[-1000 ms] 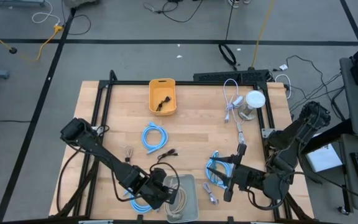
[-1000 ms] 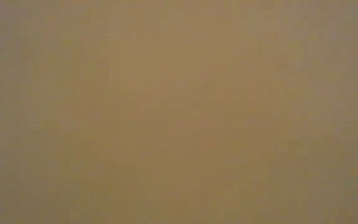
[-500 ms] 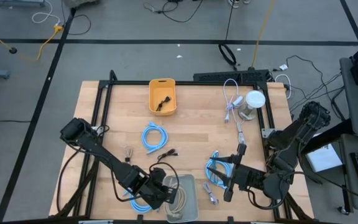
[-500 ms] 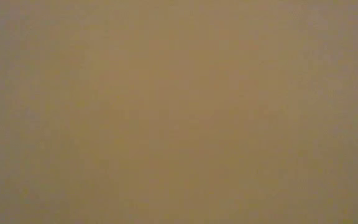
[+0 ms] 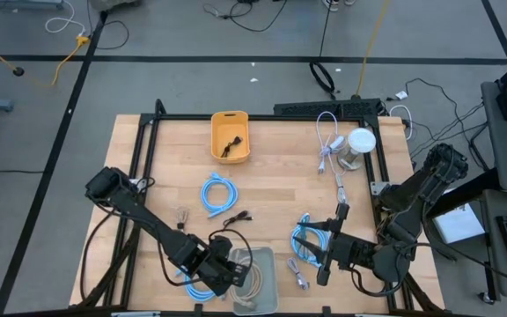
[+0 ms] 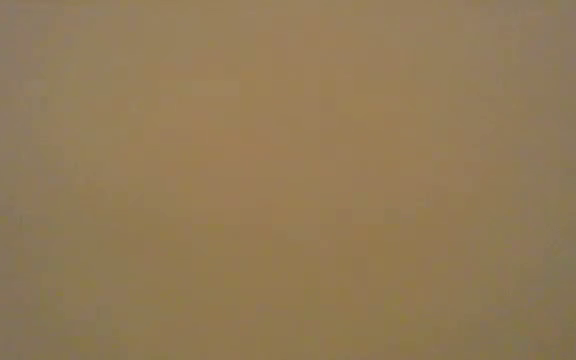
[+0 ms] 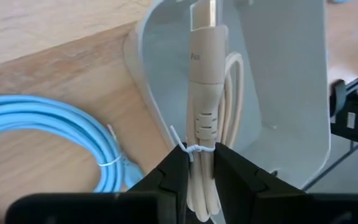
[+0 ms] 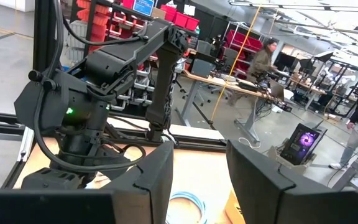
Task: Pick & Place USB Port
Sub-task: Put the brown video cable into the gray bin
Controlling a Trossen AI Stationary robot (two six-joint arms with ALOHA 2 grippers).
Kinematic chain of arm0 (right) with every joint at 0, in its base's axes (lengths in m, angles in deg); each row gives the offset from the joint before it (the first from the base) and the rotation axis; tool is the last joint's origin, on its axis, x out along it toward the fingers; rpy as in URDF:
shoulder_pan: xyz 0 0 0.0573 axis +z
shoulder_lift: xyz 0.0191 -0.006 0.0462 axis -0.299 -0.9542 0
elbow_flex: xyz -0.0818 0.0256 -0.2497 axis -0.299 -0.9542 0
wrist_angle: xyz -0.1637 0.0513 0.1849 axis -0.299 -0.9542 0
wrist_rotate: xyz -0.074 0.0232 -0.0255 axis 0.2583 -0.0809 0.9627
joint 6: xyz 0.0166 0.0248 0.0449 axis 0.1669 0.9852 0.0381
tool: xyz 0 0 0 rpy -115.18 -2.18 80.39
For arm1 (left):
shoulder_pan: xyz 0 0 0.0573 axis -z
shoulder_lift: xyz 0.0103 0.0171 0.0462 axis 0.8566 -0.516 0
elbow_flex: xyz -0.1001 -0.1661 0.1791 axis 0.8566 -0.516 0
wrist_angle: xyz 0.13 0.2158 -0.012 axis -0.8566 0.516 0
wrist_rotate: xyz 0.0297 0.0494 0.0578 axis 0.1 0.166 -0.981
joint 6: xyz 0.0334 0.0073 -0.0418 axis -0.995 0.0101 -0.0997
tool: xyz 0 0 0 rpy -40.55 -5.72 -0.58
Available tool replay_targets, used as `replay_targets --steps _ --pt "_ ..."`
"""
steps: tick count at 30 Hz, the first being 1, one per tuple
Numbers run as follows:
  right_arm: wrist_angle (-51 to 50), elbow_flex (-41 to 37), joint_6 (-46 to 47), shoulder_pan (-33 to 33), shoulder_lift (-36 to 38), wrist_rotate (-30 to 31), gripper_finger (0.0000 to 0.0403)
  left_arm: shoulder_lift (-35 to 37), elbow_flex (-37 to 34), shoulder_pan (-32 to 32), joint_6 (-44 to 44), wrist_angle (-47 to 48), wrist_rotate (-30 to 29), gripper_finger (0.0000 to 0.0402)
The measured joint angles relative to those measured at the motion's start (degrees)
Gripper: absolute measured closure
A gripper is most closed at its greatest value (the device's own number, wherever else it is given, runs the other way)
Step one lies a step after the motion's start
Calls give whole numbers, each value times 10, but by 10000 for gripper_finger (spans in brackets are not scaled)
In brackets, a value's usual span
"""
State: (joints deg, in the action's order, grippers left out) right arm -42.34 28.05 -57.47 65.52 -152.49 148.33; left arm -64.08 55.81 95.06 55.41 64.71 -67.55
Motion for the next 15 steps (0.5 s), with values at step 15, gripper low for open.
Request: replay_targets --steps 15 --pt "2 0 0 0 0 9 261 0 0 0 -26 -7 -7 273"
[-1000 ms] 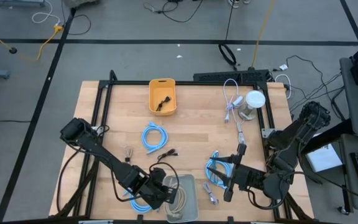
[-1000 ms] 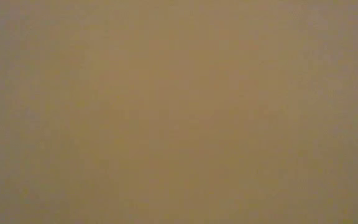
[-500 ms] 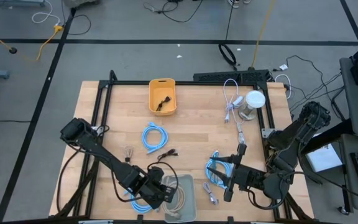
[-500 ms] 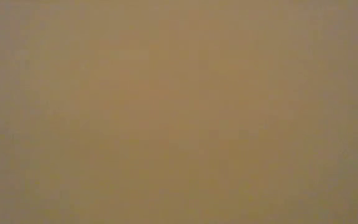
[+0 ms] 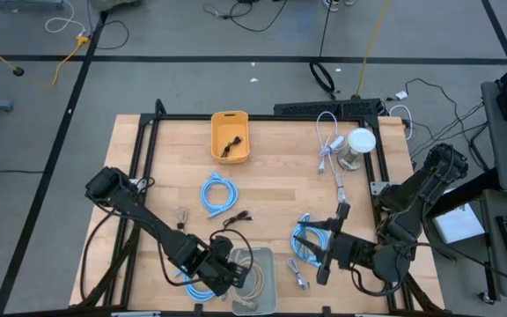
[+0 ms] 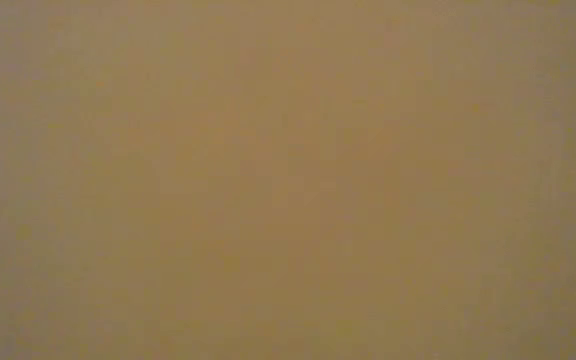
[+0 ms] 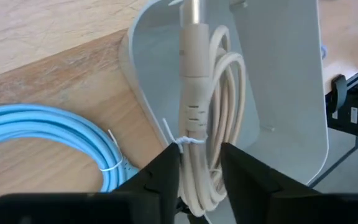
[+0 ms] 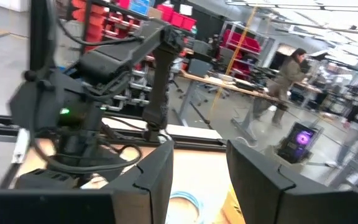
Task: Pick & Place USB Port
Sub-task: Put the brown video cable into the gray bin, then put the blue charger cable into the yellow bin
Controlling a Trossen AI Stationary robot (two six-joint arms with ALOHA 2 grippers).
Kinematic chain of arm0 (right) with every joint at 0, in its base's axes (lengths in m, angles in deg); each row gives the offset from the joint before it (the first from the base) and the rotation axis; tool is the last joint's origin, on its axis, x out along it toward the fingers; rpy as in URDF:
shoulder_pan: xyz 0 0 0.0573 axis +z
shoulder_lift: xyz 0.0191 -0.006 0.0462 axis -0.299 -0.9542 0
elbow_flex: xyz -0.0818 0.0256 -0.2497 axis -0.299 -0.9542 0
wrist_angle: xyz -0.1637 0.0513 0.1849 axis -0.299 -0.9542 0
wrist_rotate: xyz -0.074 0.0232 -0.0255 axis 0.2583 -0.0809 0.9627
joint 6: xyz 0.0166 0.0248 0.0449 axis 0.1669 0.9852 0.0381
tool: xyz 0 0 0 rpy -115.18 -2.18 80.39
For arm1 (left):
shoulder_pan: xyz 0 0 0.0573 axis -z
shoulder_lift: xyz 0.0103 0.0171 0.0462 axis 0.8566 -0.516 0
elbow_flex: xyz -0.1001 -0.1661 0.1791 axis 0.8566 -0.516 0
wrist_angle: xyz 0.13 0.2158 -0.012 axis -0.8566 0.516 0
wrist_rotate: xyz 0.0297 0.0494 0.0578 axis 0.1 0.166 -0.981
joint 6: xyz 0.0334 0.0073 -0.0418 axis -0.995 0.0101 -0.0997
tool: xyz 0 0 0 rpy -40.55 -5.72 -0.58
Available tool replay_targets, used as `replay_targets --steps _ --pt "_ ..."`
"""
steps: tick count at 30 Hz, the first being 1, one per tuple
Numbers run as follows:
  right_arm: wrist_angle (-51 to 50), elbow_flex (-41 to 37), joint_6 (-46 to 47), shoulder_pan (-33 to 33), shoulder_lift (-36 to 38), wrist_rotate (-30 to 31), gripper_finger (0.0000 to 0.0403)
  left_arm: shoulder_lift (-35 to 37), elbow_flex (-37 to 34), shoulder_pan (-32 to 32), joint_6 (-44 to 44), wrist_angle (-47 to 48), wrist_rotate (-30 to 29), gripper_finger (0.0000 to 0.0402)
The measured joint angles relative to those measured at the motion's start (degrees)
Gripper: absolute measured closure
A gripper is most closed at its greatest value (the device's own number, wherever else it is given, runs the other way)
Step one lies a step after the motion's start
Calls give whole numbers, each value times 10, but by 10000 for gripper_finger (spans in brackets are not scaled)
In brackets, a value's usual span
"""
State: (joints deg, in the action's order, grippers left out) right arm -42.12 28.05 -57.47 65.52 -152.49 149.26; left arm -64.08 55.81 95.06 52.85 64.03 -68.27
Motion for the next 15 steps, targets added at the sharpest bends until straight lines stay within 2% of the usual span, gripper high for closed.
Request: replay_targets --steps 8,11,15 --pt "1 0 0 0 0 4 261 5 0 0 -6 -3 -5 206" --pt "1 0 0 0 0 4 261 19 1 0 -9 5 -21 199" --pt "1 0 0 0 0 16 261 69 1 -1 -34 40 -80 205"
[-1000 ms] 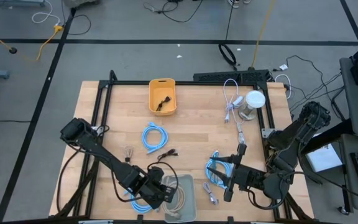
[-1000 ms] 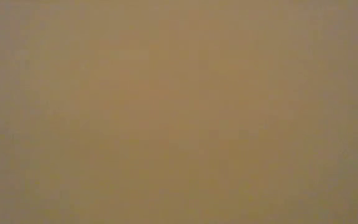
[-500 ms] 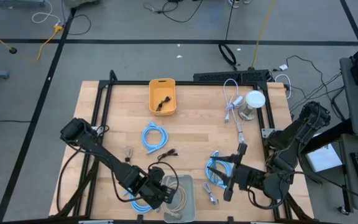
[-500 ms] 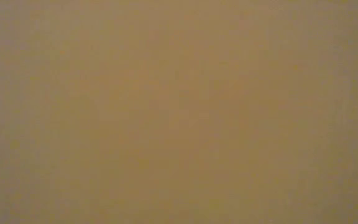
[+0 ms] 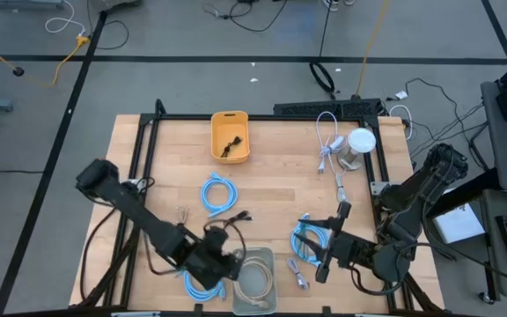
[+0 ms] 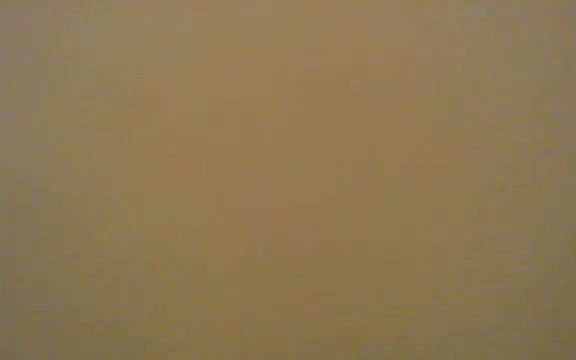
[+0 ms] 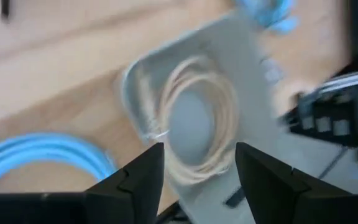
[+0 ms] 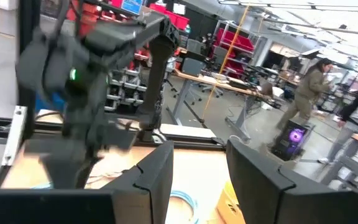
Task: Pick & Place USB Port
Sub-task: Put the blue charger cable into the yellow bin
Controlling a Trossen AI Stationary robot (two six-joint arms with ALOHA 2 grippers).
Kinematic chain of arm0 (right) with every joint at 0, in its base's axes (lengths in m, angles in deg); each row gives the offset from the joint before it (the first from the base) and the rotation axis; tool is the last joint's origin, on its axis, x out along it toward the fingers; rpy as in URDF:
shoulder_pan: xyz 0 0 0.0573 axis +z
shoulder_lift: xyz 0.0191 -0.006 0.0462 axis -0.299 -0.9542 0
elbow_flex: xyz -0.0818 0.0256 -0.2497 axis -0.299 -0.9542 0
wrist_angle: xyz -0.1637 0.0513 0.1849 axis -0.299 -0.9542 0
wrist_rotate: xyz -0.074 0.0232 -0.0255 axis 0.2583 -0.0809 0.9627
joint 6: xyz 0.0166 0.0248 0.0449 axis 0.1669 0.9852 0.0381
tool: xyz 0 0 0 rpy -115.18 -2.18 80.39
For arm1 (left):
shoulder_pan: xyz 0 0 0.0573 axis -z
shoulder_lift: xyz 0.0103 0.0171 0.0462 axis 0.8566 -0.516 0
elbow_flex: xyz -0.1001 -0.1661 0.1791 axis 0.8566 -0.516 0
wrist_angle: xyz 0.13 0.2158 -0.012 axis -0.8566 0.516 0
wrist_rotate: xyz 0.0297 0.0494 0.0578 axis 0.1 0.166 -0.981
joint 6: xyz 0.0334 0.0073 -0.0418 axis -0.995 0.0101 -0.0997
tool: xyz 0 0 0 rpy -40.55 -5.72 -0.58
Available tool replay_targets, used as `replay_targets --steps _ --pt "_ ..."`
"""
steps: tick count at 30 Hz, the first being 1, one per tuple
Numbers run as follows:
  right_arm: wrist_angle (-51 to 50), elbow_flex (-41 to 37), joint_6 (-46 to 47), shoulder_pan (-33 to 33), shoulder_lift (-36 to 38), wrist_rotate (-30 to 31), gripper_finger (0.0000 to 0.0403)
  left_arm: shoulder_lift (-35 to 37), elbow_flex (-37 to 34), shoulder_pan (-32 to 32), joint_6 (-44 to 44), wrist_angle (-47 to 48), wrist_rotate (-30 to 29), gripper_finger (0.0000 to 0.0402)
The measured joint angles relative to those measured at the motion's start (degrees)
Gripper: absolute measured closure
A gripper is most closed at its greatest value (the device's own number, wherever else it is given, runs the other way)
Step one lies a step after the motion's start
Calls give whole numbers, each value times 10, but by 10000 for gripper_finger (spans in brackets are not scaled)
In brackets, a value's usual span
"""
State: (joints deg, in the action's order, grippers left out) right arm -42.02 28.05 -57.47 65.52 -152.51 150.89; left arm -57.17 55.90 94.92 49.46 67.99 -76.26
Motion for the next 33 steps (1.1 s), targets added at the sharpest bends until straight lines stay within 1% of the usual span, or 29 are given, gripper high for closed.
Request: replay_targets --steps 3,5,7,10,12,13,14,15,16,18,19,20,21,22,25,27,28,30,31,33 --pt "-2 0 5 0 0 3 261 62 0 -4 -41 25 -75 222" --pt "-4 0 17 0 0 10 261 106 1 -7 -80 13 -125 236" --pt "-4 0 32 0 0 17 261 146 0 -10 -125 -4 -161 248" --pt "-26 0 69 0 0 16 261 185 2 -13 -202 -67 -182 265" --pt "-91 1 124 0 0 14 261 195 1 -13 -237 -106 -185 274" --pt "-145 1 161 0 0 10 261 196 1 -13 -251 -124 -185 278" --pt "-208 1 208 0 0 -12 261 196 1 -12 -261 -133 -184 282" --pt "-277 1 266 0 0 -46 262 196 1 -8 -270 -139 -184 284" --pt "-351 1 335 0 0 -98 264 194 1 -4 -272 -139 -183 287" --pt "-476 0 473 -11 -3 -239 270 185 1 2 -266 -137 -175 290" --pt "-523 0 525 -18 -8 -317 273 178 1 3 -260 -134 -169 290" --pt "-556 0 553 -22 -16 -381 277 171 1 3 -255 -127 -164 290" --pt "-575 0 566 -22 -26 -424 281 163 0 6 -251 -120 -160 290" --pt "-580 -1 572 -13 -33 -444 284 158 -1 8 -247 -115 -159 291" --pt "-576 0 593 11 -38 -437 293 146 1 8 -215 -78 -153 291" --pt "-580 1 615 15 -43 -426 299 138 1 5 -169 -10 -133 291" --pt "-588 1 629 14 -48 -412 302 133 0 2 -149 25 -121 291" --pt "-603 0 652 3 -58 -385 306 124 -1 -6 -121 65 -102 290" --pt "-605 -1 658 -6 -63 -367 308 121 -1 -8 -117 74 -96 289" --pt "-594 0 661 -25 -70 -360 308 120 -1 -8 -116 74 -93 286"
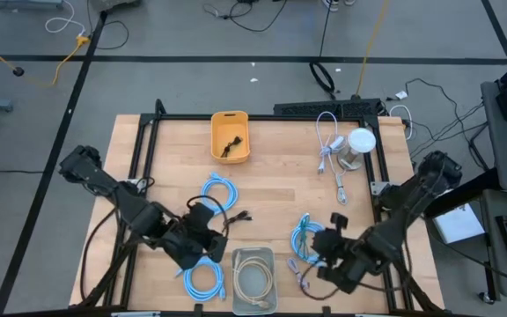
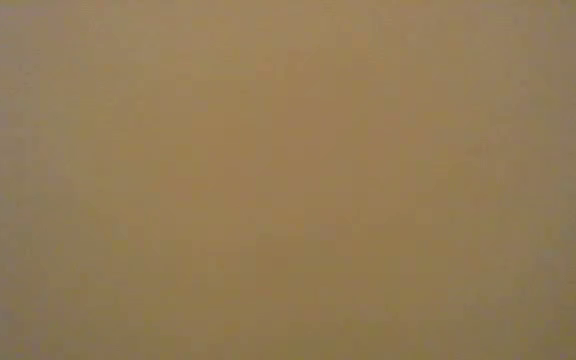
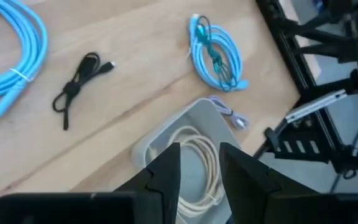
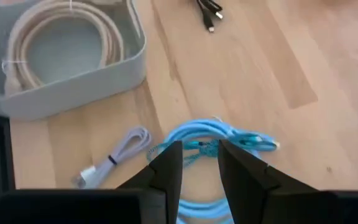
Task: Pick & Place USB Port
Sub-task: Put the blue charger cable into the yellow bin
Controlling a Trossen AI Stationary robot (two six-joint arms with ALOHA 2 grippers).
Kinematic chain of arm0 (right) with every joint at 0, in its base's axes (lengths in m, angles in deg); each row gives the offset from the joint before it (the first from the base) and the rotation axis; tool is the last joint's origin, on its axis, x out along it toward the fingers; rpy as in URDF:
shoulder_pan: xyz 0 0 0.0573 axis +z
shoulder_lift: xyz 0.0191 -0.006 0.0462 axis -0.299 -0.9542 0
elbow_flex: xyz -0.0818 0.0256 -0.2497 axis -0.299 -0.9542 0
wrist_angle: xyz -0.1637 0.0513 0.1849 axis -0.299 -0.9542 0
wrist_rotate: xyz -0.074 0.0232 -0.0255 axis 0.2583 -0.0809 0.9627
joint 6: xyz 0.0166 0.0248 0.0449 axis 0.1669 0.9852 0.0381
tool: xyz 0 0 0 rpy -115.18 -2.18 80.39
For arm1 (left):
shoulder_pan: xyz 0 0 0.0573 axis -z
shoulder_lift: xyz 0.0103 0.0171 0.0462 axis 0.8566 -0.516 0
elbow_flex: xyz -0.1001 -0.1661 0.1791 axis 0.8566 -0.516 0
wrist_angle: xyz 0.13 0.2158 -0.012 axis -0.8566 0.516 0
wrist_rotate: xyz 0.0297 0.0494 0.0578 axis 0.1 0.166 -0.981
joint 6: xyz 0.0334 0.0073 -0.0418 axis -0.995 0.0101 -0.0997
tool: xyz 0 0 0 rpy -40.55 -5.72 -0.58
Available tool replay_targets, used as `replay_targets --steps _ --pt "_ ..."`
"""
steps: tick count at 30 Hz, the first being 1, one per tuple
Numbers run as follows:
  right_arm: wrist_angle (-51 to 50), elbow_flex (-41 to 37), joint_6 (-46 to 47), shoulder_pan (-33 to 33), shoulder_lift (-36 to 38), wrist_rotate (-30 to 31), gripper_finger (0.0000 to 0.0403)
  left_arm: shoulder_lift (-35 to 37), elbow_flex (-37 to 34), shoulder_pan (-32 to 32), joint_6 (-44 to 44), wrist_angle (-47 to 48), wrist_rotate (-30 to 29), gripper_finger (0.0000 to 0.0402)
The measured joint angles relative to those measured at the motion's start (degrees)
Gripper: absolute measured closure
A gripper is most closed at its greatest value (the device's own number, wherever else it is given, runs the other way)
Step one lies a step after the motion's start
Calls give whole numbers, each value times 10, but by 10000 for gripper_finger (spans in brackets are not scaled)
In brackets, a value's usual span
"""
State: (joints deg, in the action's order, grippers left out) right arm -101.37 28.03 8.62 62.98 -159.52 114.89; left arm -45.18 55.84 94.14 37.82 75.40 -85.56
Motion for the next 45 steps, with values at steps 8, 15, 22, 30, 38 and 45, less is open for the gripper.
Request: replay_targets --steps 8,15,22,30,38,45 --pt "94 -65 -89 -87 -24 -123 283 1 0 4 -18 -27 -21 284" --pt "98 -140 32 -132 -9 -198 269 1 1 32 -8 -29 -53 284" --pt "129 -146 220 -158 -8 -243 272 1 1 51 -5 -30 -106 284" --pt "208 -147 284 -188 -8 -257 271 1 1 66 -5 -30 -137 284" --pt "223 -147 256 -215 -8 -325 272 1 1 78 -5 -30 -149 284" --pt "177 -147 260 -215 -8 -346 273 1 1 86 -8 -43 -166 284"
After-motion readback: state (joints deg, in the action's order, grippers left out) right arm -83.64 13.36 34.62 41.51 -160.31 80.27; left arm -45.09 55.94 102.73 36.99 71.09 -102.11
